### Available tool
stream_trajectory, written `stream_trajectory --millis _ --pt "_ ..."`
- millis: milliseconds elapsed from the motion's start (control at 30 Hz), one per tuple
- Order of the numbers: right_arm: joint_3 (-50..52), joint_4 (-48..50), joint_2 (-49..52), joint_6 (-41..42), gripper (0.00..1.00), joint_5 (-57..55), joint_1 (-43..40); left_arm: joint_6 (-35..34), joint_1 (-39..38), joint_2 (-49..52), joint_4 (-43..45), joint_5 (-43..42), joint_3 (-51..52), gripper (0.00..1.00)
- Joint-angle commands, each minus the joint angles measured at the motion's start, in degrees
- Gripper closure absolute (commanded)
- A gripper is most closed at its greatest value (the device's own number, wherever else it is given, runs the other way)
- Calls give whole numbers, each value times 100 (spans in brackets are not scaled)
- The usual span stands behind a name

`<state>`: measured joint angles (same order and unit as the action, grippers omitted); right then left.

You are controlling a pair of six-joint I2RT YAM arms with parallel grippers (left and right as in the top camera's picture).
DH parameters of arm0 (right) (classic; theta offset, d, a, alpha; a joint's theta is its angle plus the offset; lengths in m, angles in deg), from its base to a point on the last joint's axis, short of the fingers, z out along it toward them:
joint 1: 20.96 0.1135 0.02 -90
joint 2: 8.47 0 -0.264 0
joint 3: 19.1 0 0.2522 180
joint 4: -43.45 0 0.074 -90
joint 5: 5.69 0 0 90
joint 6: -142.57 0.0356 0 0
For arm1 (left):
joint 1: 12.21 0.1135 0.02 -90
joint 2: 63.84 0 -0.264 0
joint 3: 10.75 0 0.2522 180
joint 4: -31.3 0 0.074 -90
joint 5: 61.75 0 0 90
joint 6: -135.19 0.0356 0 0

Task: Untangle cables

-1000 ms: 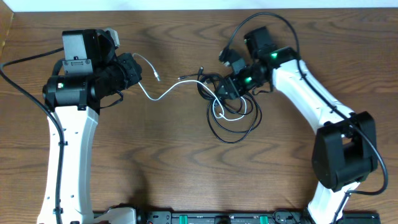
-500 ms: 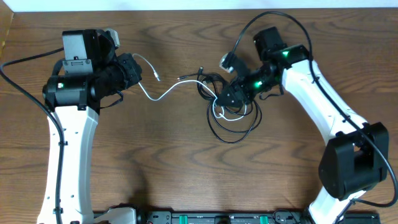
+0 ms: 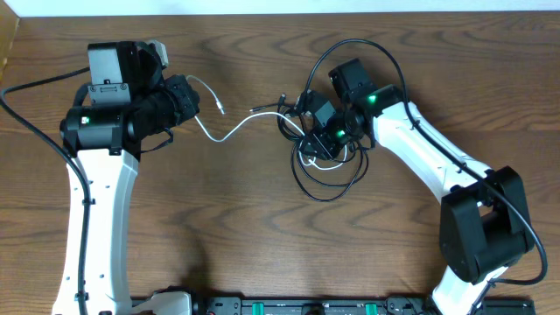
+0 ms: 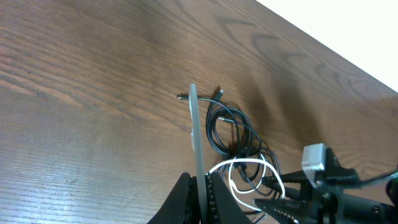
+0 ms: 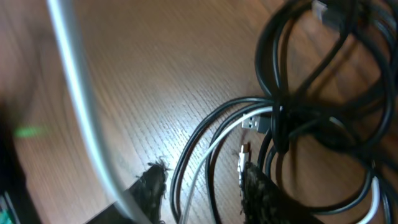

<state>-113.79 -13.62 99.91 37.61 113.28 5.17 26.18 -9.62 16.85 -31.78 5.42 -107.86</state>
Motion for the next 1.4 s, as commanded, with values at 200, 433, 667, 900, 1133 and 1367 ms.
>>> stream_trajectory --millis 200,433,667,900,1133,1367 --pt "101 50 13 472 99 -76 7 120 28 -96 -20 -52 -50 92" --pt "-505 -210 -332 887 99 13 11 120 28 -96 -59 -52 -50 92" --pt "-1945 -883 -879 1239 99 -63 11 120 28 -96 -81 -52 -50 93" --pt "-3246 -1213 -1283 1657 99 -509 2 120 28 -96 -87 -52 -50 92" --pt "-4004 -1185 -1526 2076 99 -503 -170 120 28 -96 -122 -52 -35 92" --pt "-4448 -1071 -1755 2804 99 -544 -529 120 28 -96 -122 -52 -35 92"
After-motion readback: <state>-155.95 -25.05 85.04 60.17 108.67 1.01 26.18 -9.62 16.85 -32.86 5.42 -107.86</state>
